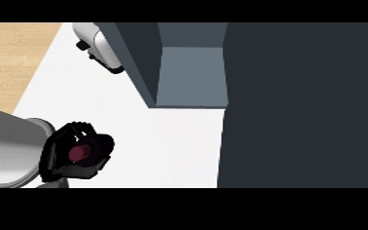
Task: Pick up the wine, place it into the cabinet and close the cabinet
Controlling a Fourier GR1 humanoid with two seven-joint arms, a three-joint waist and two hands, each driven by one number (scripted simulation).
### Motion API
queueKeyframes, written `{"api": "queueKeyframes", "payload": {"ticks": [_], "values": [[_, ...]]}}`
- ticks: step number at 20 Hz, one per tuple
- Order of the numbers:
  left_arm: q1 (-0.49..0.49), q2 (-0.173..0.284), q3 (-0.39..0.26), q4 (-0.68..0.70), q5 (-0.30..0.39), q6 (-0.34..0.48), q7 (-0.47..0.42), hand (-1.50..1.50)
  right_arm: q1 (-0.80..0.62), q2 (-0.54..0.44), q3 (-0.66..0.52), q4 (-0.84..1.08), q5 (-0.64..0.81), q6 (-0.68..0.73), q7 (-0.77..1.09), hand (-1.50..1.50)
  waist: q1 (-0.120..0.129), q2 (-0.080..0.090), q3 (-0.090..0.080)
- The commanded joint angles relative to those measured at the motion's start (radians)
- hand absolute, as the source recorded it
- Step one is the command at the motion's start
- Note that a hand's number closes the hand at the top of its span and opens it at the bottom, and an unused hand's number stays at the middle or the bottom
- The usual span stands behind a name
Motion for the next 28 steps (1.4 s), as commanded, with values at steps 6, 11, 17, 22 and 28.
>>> {"api": "queueKeyframes", "payload": {"ticks": [6, 11, 17, 22, 28], "values": [[0.148, -0.09, -0.092, -0.454, 0.081, 0.014, 0.225, 1.5, 0.051, 0.037, 0.053, -0.156, -0.026, -0.027, 0.059, -1.5, -0.005, 0.002, -0.001], [0.152, -0.119, -0.167, -0.641, 0.1, 0.051, 0.416, 1.5, 0.025, 0.014, -0.006, -0.079, -0.053, 0.007, 0.006, -1.5, -0.006, 0.005, -0.002], [0.168, -0.136, -0.302, -0.834, 0.023, 0.174, 0.587, 1.5, 0.12, 0.028, -0.012, -0.104, -0.067, 0.05, -0.053, -1.5, -0.011, 0.004, -0.001], [0.04, -0.137, -0.44, -0.863, 0.026, 0.31, 0.747, 1.5, 0.055, 0.021, -0.01, -0.108, -0.087, 0.019, 0.035, -1.5, -0.018, 0.005, -0.002], [-0.017, -0.137, -0.598, -0.84, 0.006, 0.482, 0.723, 1.5, 0.096, 0.034, -0.022, -0.128, -0.092, 0.041, -0.007, -1.5, -0.019, 0.005, -0.002]]}}
